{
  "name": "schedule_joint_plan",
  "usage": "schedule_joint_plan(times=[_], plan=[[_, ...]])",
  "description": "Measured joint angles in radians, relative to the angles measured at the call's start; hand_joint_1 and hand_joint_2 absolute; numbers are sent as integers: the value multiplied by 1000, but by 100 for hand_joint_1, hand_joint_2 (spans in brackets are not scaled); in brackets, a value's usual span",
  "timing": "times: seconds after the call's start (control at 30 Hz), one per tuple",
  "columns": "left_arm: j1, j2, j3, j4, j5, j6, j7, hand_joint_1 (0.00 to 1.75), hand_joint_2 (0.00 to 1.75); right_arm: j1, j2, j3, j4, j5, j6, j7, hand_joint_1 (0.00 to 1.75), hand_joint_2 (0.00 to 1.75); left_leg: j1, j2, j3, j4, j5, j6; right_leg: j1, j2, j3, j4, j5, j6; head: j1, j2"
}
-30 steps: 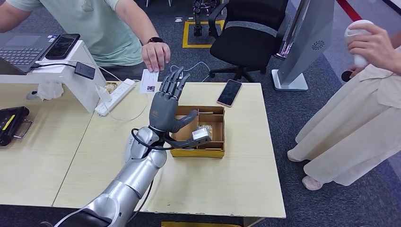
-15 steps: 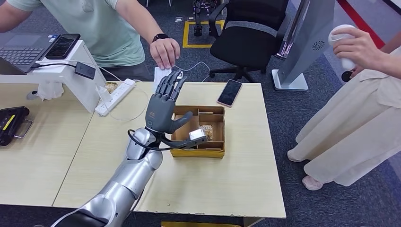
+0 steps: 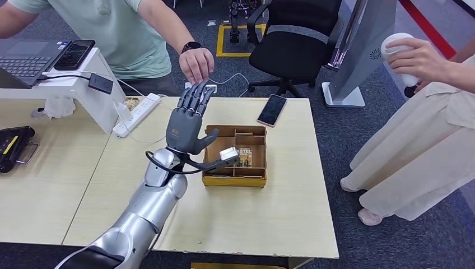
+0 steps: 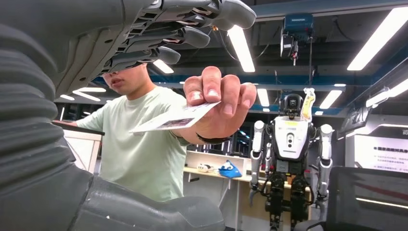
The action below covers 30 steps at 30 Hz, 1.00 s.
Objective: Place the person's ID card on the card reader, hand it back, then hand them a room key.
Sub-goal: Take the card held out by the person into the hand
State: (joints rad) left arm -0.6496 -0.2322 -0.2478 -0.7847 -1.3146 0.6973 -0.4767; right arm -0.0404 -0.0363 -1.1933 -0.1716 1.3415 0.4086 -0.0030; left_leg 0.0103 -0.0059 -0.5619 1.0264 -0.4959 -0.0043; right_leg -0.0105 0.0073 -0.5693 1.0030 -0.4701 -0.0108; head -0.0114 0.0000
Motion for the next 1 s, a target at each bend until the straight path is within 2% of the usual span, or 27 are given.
schedule_joint_plan(times=[0.3,1.0], plan=[[-10,8,25,5,-41,0,118,0,175,5,0,-14,0,-17,-2,3,0,0,0,0,0,0,0,0,0,0,0,0,0,0,0,0],[-38,5,49,52,31,0,153,0,175,14,0,-43,0,-35,-2,5,0,0,0,0,0,0,0,0,0,0,0,0,0,0,0,0]])
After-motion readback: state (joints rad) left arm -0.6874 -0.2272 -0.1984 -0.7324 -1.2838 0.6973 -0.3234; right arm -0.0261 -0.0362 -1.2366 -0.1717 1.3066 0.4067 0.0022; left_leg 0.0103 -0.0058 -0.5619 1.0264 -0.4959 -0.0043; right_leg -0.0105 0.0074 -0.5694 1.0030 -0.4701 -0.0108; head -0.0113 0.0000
